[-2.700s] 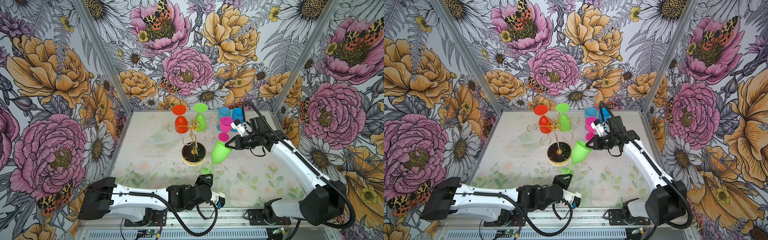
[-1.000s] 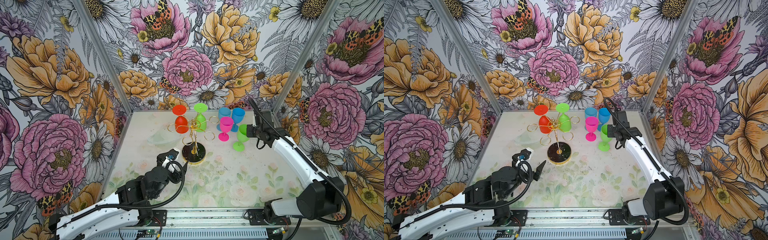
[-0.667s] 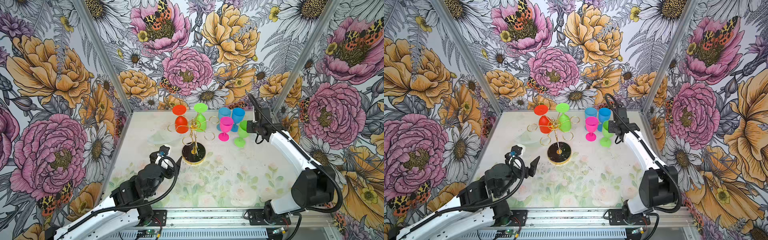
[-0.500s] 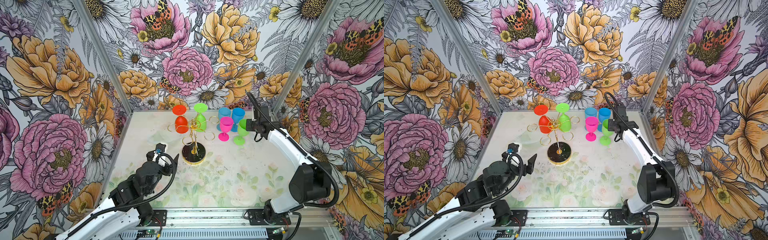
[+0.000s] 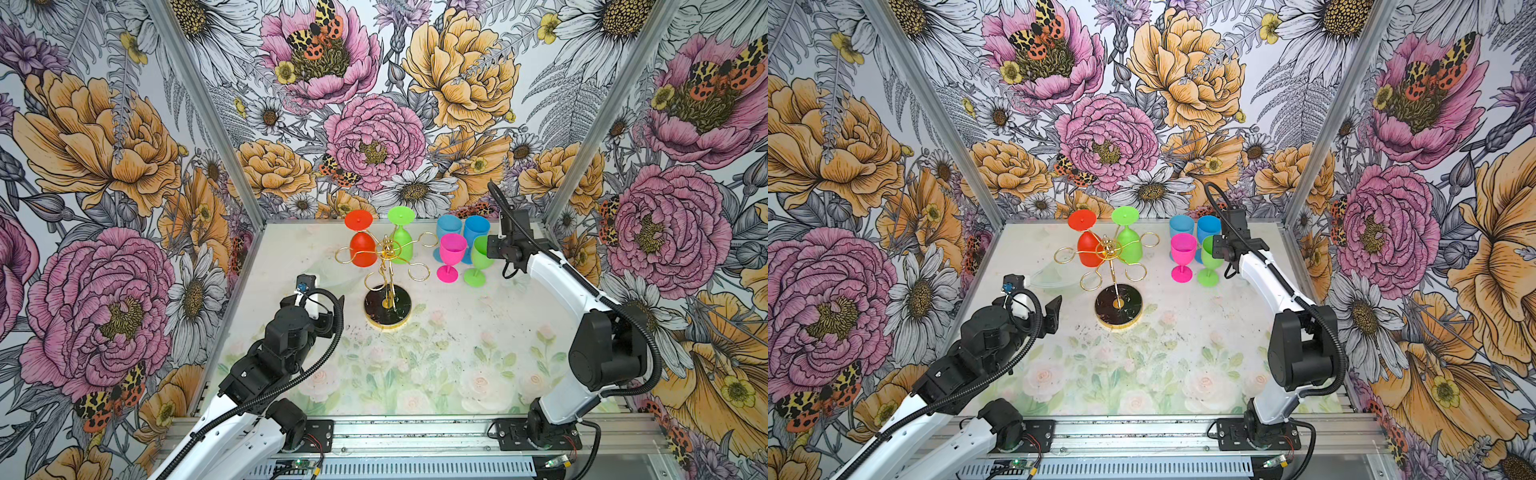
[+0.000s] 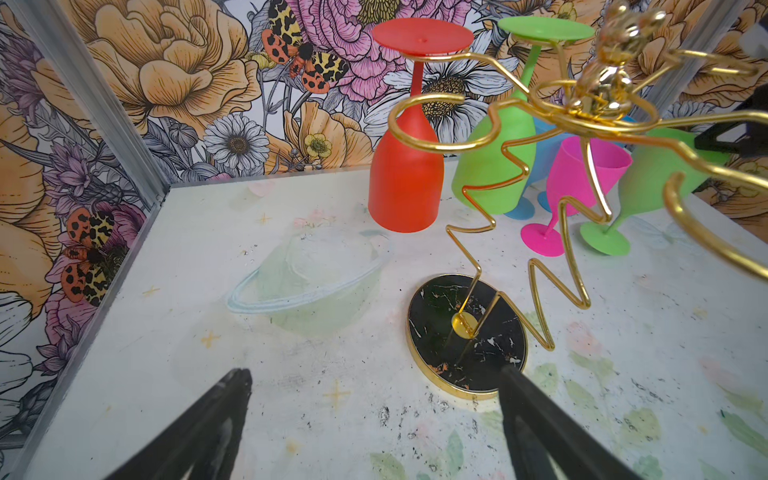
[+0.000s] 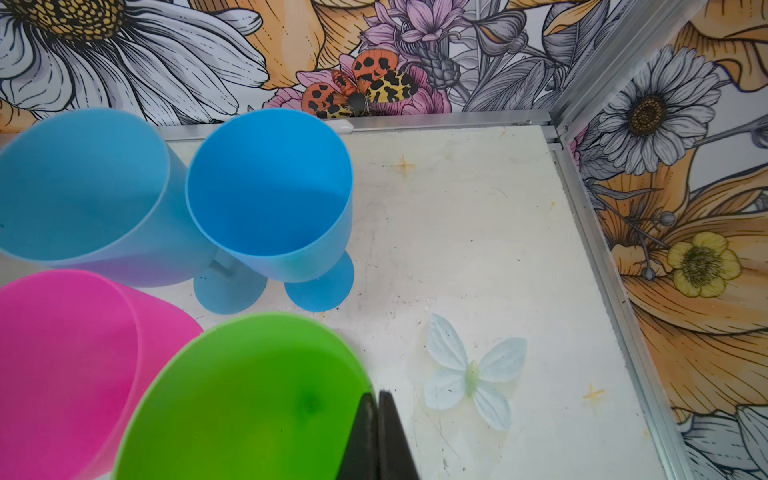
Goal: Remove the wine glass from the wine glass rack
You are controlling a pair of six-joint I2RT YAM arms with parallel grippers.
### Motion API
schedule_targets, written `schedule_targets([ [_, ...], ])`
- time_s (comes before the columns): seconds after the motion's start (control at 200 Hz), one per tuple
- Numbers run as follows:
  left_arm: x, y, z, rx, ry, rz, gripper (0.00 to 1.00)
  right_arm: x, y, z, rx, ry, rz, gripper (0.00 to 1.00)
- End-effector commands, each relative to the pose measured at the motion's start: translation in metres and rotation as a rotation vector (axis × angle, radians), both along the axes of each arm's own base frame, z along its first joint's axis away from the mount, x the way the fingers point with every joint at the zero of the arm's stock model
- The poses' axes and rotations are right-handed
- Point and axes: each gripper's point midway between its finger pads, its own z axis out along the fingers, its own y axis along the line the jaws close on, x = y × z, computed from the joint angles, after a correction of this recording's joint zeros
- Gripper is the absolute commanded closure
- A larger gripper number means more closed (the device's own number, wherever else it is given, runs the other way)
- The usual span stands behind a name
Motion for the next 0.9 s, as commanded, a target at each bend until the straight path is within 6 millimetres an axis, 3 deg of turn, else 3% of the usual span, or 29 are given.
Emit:
schedule_targets([
  [0.0,0.005,0.000,0.013,-0.081,-0.036,-0.001,0.06,0.015,0.000,0.016,0.003,-0.067,0.002,1.00],
  [0.445,0.018,0.021,0.012,-0.105,-0.055,0.080,0.06,0.022,0.000,0.003,-0.008,-0.050,0.004,1.00],
  [0.896,0.025,0.019,0.019,-0.088,-0.076,0.078,0.05,0.028,0.002,-0.009,-0.002,-0.028,0.007,1.00],
])
